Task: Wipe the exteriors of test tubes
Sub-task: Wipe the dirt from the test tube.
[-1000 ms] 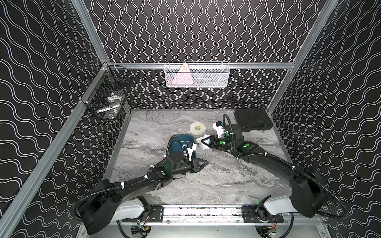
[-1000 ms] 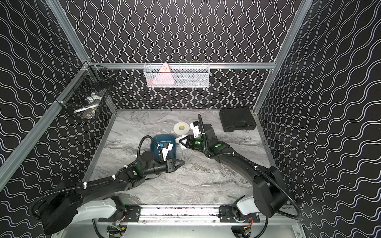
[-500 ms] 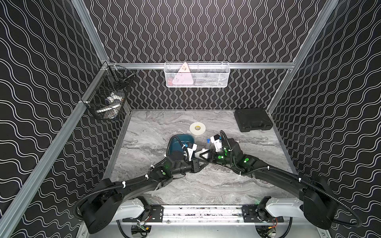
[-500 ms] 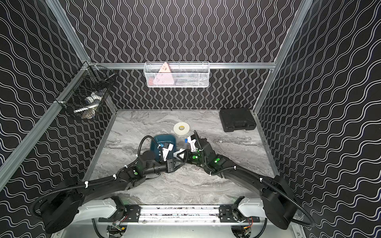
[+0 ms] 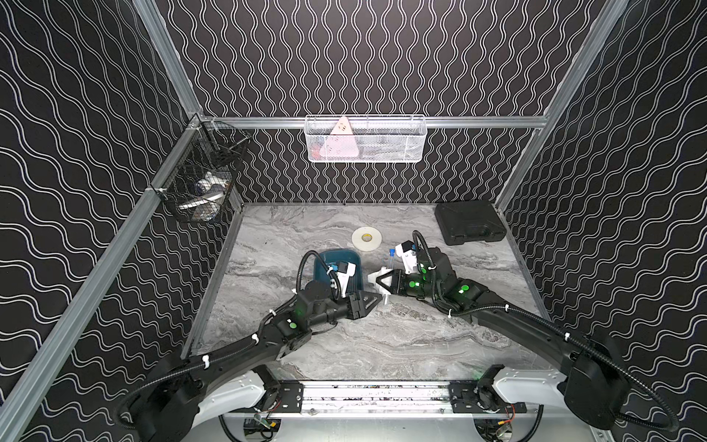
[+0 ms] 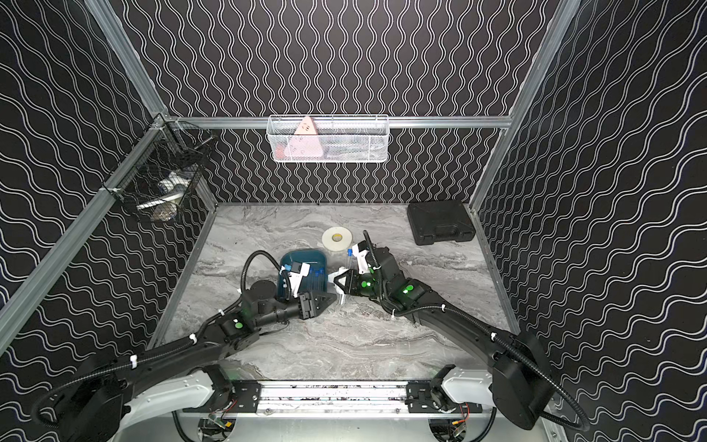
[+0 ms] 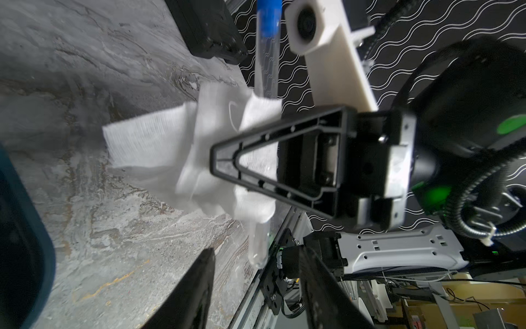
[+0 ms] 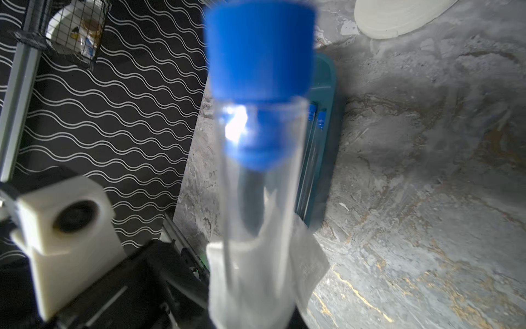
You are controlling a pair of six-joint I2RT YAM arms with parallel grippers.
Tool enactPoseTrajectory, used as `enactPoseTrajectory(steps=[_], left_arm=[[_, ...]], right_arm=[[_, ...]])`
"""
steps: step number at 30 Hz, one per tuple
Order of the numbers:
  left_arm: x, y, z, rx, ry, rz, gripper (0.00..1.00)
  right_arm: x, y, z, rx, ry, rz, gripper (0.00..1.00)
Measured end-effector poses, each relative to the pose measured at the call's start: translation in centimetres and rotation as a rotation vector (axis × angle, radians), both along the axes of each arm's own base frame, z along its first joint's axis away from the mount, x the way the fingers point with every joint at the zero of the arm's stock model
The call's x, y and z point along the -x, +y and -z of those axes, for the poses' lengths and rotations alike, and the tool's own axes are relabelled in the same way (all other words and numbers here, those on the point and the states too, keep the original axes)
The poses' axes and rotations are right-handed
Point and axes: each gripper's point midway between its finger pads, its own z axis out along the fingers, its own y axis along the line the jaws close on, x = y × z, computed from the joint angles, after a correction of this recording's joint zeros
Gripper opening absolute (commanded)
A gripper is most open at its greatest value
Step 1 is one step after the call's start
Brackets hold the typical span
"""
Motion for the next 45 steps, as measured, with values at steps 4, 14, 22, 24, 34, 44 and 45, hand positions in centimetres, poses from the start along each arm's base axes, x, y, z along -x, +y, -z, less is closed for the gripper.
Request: enactPoseTrajectory(steps=[4, 14, 22, 24, 34, 44, 45], left_arm=[[-1.4, 0.7, -2.4, -0.037, -0.059, -0.024, 0.55], [-3.2, -1.4, -0.4, -0.086, -0.022, 0.060, 0.53], [-3.4, -2.7, -0.2, -0.014, -0.008, 0.102, 0.38], [-3.4, -2.7, 0.0, -0.007, 0.000, 0.098, 0.31], [-3.6, -2.0, 0.3, 0.014, 0.007, 0.047, 0.13], [-4.7, -0.9, 0.1, 0.024, 0.018, -0.058, 0.11], [-4.9, -0.7, 0.1, 0.021, 0.018, -0.070, 0.11]], right_arm=[[1.8, -0.5, 1.3, 0.027, 0.026, -0.058, 0.18], [5.9, 0.6, 2.1, 0.030, 0.047, -0.209, 0.19], [6.9, 1.6, 2.0, 0.032, 0.042, -0.252, 0.19], [7.1, 1.8, 2.0, 0.032, 0.041, -0.260, 0.19], [7.2, 1.8, 1.8, 0.058, 0.016, -0.244, 0.19], [5.0, 2.6, 1.0, 0.149, -0.022, -0.187, 0.20], [4.8, 2.8, 1.0, 0.160, -0.029, -0.179, 0.20]])
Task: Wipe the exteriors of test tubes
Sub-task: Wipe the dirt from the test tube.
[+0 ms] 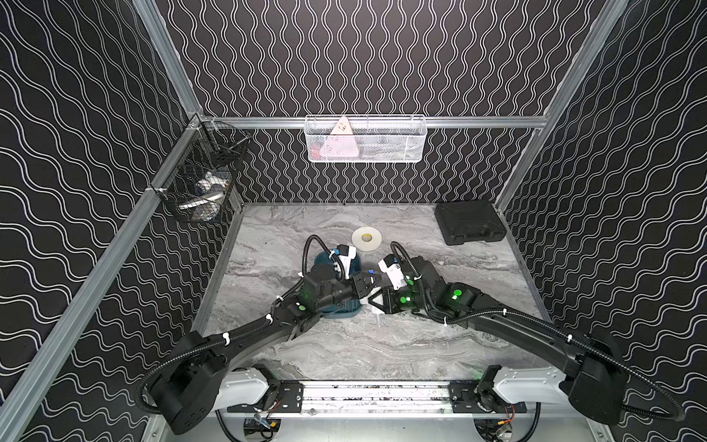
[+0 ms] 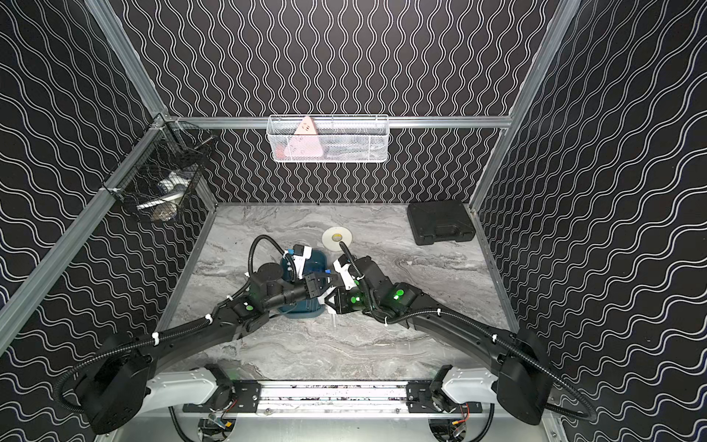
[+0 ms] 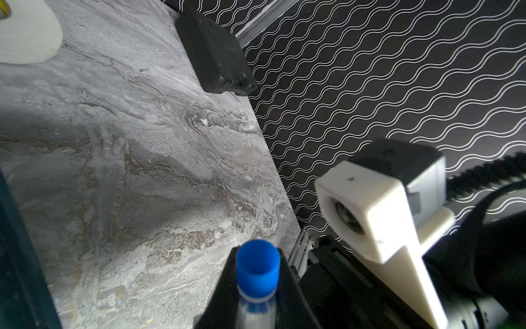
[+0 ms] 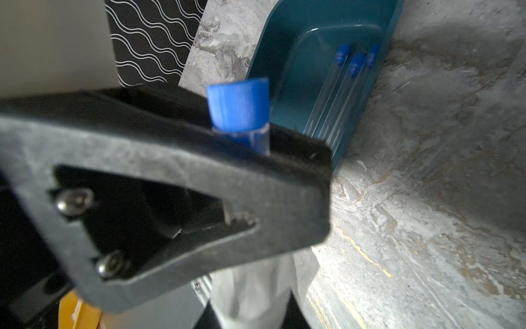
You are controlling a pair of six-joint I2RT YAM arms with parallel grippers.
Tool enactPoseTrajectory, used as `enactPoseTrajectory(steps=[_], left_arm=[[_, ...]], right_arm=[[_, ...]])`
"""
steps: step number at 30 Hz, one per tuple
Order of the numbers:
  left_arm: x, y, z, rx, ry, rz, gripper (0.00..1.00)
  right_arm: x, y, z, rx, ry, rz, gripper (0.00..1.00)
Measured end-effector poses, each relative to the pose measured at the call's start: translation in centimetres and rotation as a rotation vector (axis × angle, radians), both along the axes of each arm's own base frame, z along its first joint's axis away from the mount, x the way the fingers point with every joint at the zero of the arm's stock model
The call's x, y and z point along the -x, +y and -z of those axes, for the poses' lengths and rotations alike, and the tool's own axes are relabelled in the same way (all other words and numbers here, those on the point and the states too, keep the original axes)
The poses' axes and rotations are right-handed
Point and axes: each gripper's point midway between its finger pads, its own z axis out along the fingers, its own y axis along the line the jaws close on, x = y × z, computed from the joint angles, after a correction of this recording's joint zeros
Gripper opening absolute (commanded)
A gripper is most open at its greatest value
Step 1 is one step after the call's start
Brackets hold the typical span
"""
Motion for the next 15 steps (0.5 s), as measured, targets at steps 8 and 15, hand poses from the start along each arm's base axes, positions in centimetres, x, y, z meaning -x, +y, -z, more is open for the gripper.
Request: enactPoseTrajectory(steps=[8, 15], left_arm=[[-0.1, 0.8, 1.0, -0.037, 0.044, -0.039, 0.13], [-0.5, 1.2, 1.4, -0.046, 0.057, -0.069, 0.13]], right_arm=[[1.4, 0.8, 2.3, 0.101, -0.042, 0.002, 0.19], [4.9, 0.2, 5.8, 0.147, 0.021, -0.003, 0.18]])
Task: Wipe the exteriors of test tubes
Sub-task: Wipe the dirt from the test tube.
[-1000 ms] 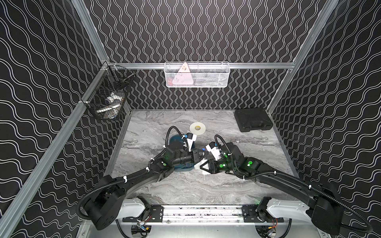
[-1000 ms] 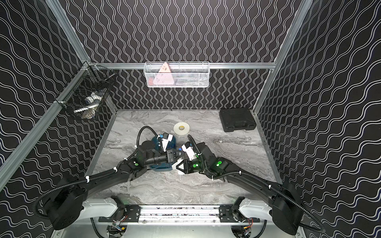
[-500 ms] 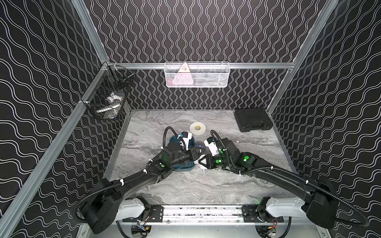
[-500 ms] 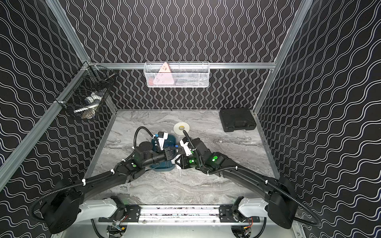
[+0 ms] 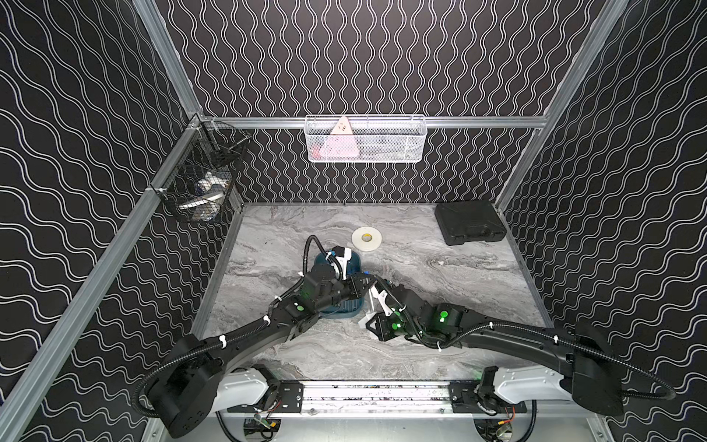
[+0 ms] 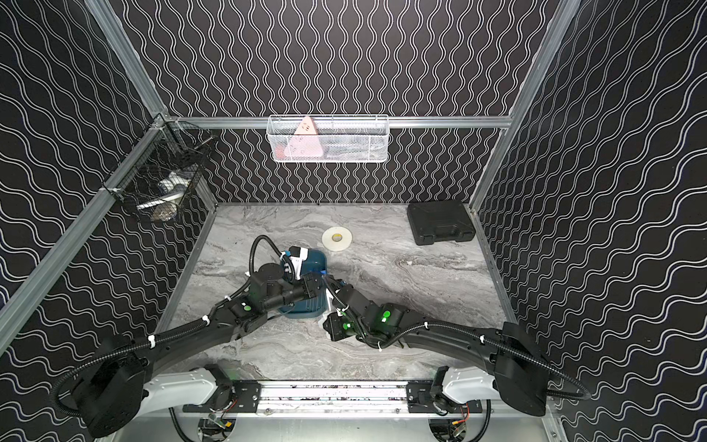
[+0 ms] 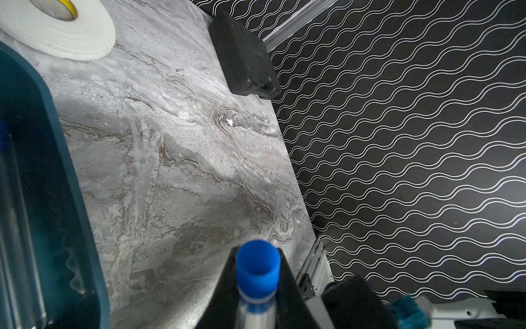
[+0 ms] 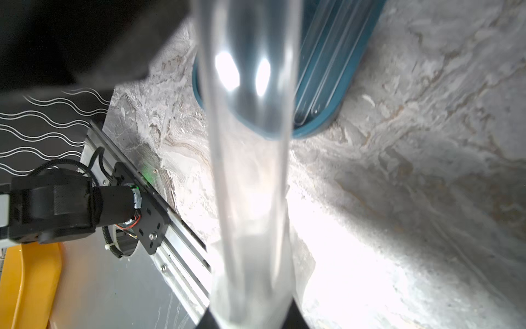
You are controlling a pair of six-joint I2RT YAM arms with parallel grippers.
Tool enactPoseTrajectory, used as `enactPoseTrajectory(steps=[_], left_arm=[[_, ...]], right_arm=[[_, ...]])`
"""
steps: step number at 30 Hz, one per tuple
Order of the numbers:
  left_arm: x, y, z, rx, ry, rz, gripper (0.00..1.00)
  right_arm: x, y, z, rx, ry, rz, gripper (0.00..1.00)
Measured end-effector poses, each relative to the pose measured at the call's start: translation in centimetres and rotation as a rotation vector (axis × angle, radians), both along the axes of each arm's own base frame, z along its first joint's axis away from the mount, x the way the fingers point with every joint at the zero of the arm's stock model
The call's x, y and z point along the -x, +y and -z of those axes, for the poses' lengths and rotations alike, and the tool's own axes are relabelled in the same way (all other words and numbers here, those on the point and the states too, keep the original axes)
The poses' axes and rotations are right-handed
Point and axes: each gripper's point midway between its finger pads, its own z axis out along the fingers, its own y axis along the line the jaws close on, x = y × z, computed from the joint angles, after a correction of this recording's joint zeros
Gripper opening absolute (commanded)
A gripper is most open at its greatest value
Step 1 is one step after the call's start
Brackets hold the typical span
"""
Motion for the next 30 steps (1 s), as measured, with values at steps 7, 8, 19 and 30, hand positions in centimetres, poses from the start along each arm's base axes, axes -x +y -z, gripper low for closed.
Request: enactPoseTrajectory(steps=[7, 8, 19, 30], left_arm=[[-0.2, 0.0, -0.5, 0.025, -0.003, -0.007, 0.13], [-0.2, 0.0, -0.5, 0.026, -0.003, -0.007, 0.13], [-0.1, -0.1, -0.4, 0.049, 0.009, 0.002, 0.14], [-0.4, 0.4, 0.7, 0.039, 0.054, 0.008, 0.15]], right_arm=[[-2.0, 0.5, -1.8, -0.014, -0.061, 0.044, 0.17], [-2.7, 0.6, -2.2, -0.019, -0.069, 0.050, 0.17], [-5.6, 1.0, -3.9, -0.102, -0.071, 0.025, 0.17], [-1.5, 0.6, -1.0, -0.118, -0.017, 0.019, 0.17]])
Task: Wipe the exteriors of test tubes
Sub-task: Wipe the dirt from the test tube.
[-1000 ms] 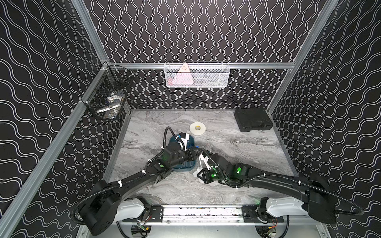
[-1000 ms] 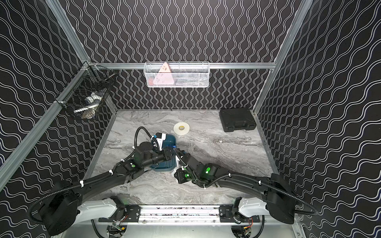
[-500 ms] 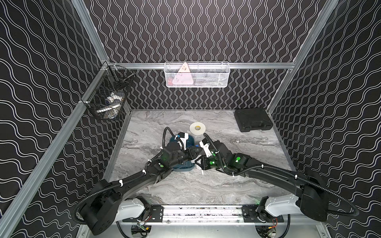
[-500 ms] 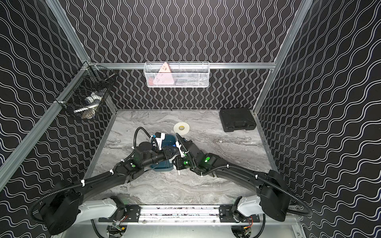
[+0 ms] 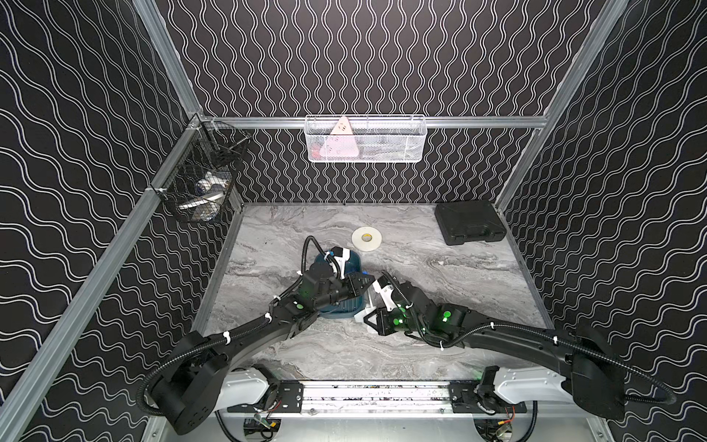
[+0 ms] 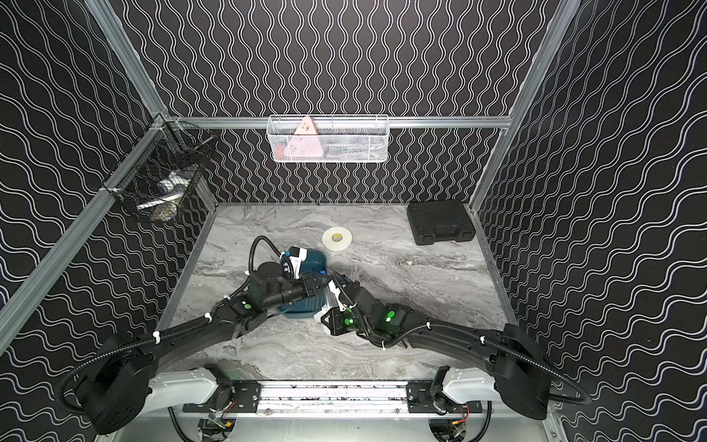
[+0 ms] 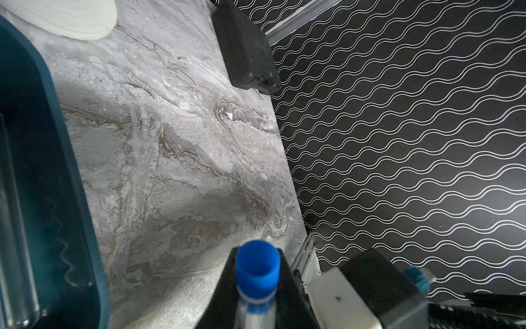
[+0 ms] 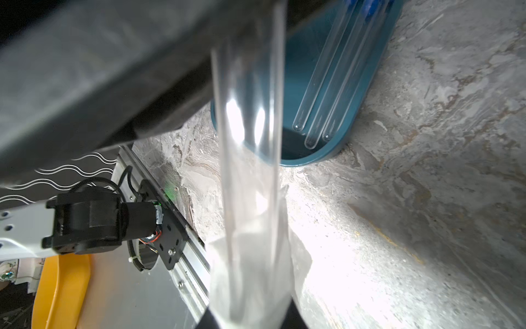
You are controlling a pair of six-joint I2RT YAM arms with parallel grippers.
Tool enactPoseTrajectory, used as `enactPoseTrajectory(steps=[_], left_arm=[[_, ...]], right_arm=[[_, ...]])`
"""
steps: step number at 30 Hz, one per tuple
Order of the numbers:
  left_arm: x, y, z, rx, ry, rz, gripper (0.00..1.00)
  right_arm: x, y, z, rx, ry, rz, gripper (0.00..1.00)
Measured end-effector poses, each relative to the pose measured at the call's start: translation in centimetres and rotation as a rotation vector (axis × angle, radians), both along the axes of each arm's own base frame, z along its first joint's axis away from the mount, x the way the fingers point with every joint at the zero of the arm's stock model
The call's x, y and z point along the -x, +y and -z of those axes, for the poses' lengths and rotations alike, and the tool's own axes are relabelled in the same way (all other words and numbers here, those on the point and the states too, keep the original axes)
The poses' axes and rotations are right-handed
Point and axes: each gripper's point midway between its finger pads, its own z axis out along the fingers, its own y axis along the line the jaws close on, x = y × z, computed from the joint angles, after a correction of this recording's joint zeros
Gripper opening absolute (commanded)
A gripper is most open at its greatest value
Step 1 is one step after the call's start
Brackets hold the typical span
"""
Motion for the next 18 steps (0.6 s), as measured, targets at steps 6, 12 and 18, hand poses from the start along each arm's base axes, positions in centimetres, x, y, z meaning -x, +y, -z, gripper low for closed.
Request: enactPoseTrajectory(steps=[6, 12, 18], left_arm=[[-0.5, 0.2, -0.7, 0.019, -0.023, -0.019, 0.15], [-0.7, 0.4, -0.8, 0.019, -0.027, -0.033, 0.15], [-0.2, 0.4, -0.5, 0.007, -0.017, -0.004, 0.15]], right_arm=[[-2.9, 0.5, -1.9, -0.010, -0.023, 0.020, 0.17], [-6.6, 1.8, -3.7, -0.026, -0.037, -0.005, 0.17], [-5.1, 1.6, -3.0, -0.033, -0.030, -0.025, 0.17]])
